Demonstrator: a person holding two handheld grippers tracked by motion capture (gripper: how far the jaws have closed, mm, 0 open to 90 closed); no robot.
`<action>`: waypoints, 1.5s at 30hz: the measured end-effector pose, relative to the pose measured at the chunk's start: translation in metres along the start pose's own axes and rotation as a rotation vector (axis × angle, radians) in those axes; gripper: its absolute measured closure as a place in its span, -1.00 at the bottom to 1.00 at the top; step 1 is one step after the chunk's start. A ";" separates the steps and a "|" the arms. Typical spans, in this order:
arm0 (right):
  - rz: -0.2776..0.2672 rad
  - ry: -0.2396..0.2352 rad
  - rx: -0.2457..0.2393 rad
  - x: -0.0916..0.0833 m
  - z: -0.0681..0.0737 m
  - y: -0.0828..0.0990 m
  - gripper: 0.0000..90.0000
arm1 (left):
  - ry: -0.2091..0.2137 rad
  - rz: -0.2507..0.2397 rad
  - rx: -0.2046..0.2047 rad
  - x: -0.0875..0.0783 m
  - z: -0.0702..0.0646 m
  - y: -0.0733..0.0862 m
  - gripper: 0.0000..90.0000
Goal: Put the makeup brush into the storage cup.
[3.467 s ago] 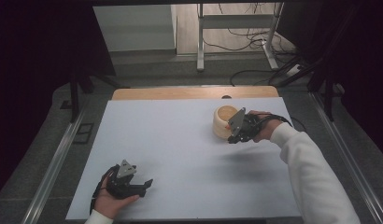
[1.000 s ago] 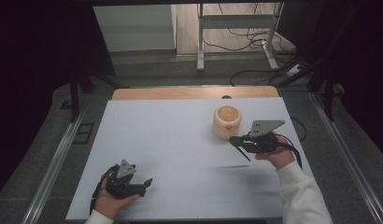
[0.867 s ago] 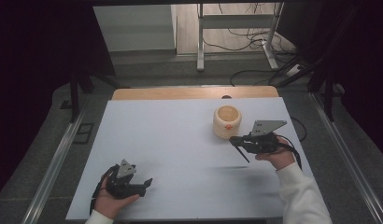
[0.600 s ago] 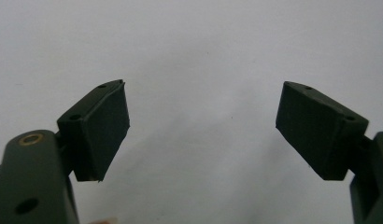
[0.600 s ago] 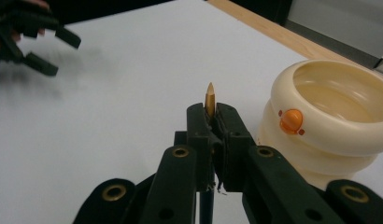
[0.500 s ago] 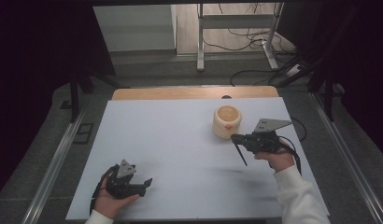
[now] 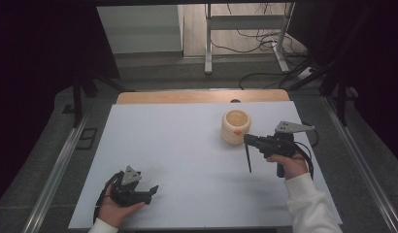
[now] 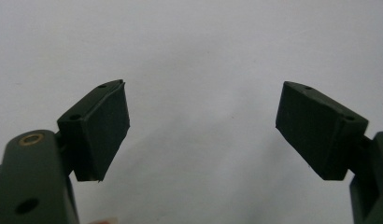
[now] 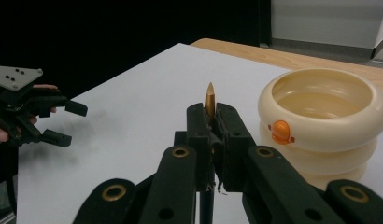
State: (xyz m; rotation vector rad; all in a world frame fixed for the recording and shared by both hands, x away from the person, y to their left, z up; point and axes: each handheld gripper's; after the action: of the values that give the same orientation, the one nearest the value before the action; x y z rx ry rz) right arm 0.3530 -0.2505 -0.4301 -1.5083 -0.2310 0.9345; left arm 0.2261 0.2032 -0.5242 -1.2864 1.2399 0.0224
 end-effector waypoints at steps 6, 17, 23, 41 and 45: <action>-0.016 0.007 0.025 -0.001 -0.003 0.001 0.90 | 0.001 -0.002 -0.002 0.000 0.000 0.000 -0.60; -0.029 0.013 0.027 -0.001 -0.002 -0.001 0.90 | -0.001 -0.003 0.002 -0.001 0.001 0.000 -0.60; -0.042 0.017 0.018 -0.003 -0.001 -0.004 0.90 | -0.003 -0.003 0.001 -0.002 0.001 0.000 -0.60; -0.094 0.041 0.014 -0.005 -0.006 -0.021 0.90 | -0.002 0.001 0.004 -0.001 0.002 -0.001 -0.60; -0.101 0.045 0.012 0.000 -0.008 -0.024 0.90 | -0.004 -0.002 0.003 -0.001 0.002 -0.001 -0.60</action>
State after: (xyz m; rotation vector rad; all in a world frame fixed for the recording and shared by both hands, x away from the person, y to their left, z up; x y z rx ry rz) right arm 0.3670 -0.2517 -0.4091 -1.4913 -0.2664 0.8197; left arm 0.2270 0.2051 -0.5232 -1.2847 1.2347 0.0220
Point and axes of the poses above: each handheld gripper's, and its own axes: x roughly forward along the jaws, y roughly out of its underside, z roughly to its left, and after that the axes turned 15 degrees about y, right-handed
